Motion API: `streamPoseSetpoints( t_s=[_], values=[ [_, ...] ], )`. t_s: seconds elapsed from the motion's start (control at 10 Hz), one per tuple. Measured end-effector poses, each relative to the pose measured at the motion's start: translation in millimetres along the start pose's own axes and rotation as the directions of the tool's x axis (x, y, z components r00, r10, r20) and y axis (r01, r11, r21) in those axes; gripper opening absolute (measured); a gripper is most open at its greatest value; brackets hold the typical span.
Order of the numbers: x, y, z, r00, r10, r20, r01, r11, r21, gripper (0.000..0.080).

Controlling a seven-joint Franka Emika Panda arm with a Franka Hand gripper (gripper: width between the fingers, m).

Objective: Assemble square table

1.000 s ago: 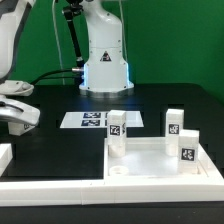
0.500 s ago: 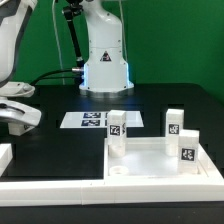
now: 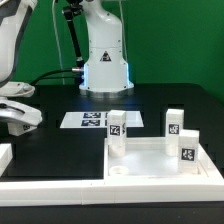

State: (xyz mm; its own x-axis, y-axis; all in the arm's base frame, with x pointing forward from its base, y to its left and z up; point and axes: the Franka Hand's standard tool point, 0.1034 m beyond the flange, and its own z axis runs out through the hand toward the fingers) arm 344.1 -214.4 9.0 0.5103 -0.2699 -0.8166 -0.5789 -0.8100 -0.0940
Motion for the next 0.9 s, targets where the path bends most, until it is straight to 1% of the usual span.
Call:
streamPoseSetpoints(
  t_s=[0.2, 0.3, 0.4, 0.5, 0.6, 0.7, 0.8, 0.9],
  values=[
    [-1.5, -1.7, -1.9, 1.0, -0.002, 0.002, 0.002, 1.0, -0.003, 0.0285],
    [-9.3, -12.5, -14.8, 1.0, -0.02, -0.001, 0.02, 1.0, -0.013, 0.0285],
    [-23.9, -29.4, -33.2, 0.999, -0.036, 0.003, 0.036, 0.999, -0.002, 0.0285],
    [-37.6, -48.1, -56.2, 0.998, -0.053, -0.017, 0.053, 0.999, 0.002, 0.0287],
    [-53.6, -65.3, -74.8, 0.996, -0.077, -0.037, 0.077, 0.997, 0.001, 0.0287],
    [-65.4, -72.8, -85.7, 0.995, -0.088, -0.036, 0.088, 0.996, -0.006, 0.0287],
    [-63.2, -72.5, -86.9, 0.995, -0.089, -0.05, 0.089, 0.996, -0.01, 0.0287],
    [-54.9, -72.6, -89.1, 0.988, -0.095, -0.118, 0.093, 0.995, -0.022, 0.0287]
  ],
)
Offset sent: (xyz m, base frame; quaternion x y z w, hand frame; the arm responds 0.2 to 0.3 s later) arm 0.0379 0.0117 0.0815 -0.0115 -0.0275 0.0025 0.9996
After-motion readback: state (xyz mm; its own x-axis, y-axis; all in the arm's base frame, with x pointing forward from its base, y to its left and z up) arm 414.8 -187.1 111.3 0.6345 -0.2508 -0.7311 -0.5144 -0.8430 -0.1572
